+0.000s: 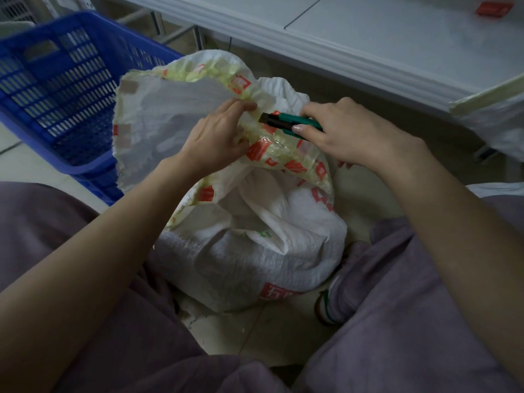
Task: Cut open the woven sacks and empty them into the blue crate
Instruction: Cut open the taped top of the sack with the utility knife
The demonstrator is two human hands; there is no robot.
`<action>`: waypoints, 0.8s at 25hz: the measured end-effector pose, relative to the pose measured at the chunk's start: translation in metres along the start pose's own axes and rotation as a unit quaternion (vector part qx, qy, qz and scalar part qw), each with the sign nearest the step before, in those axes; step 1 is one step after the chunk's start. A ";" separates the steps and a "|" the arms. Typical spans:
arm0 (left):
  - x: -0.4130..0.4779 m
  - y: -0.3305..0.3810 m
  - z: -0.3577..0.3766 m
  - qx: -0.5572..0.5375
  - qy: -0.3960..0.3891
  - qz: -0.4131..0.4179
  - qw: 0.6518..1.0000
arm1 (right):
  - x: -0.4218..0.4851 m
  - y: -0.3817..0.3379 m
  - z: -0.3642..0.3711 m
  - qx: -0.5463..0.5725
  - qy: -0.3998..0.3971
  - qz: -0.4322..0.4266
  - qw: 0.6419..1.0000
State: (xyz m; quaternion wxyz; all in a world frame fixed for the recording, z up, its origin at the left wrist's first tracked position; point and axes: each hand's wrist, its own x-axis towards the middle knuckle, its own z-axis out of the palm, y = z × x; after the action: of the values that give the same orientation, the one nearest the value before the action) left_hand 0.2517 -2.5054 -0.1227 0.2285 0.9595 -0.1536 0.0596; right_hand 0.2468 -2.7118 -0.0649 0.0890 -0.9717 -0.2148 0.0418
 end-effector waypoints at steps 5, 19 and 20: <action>-0.004 -0.005 0.000 0.022 0.010 0.009 1.000 | 0.014 -0.009 0.013 -0.034 0.001 -0.030 0.999; -0.004 -0.018 -0.005 0.052 0.015 0.000 0.999 | -0.001 -0.018 0.005 0.019 -0.073 -0.079 0.994; -0.004 -0.019 -0.005 0.053 0.016 -0.007 0.998 | -0.003 -0.019 0.007 0.015 -0.086 -0.084 0.993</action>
State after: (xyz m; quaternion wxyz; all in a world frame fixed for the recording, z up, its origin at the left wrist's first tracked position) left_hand 0.2536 -2.4862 -0.1267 0.1799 0.9703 -0.1400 0.0813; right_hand 0.2357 -2.6946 -0.0679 0.0878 -0.9417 -0.3016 0.1206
